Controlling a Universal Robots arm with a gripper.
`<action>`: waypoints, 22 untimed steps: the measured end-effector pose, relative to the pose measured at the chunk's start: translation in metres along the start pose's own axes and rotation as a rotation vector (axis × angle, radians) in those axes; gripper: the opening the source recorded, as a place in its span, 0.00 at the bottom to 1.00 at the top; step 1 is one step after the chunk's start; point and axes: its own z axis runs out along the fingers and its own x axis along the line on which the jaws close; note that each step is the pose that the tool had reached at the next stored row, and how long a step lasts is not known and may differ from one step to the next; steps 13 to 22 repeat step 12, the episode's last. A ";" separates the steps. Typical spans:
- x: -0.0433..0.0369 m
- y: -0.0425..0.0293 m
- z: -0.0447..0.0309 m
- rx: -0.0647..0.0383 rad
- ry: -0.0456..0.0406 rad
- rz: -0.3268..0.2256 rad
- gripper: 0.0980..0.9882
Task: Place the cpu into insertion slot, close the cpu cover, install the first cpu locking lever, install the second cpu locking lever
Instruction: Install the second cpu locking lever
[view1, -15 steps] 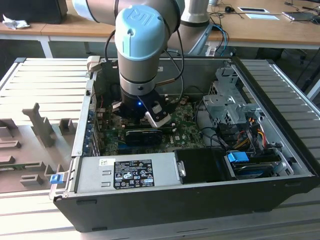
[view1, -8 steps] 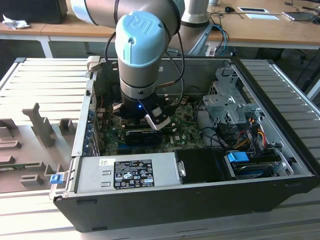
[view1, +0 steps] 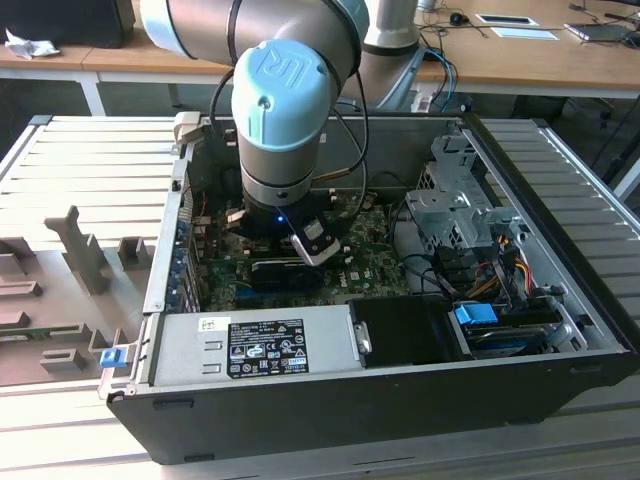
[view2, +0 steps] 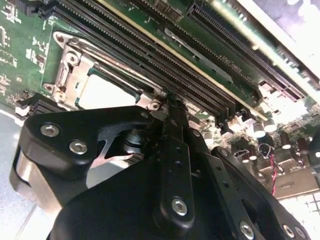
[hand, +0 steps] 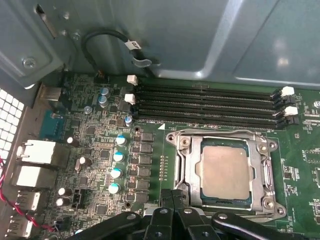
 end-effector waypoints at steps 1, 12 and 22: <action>0.0000 0.0007 -0.0018 0.000 -0.0001 0.000 0.01; -0.0003 0.0086 -0.0229 0.003 0.0015 0.001 0.01; -0.0003 0.0086 -0.0229 0.003 0.0015 0.001 0.01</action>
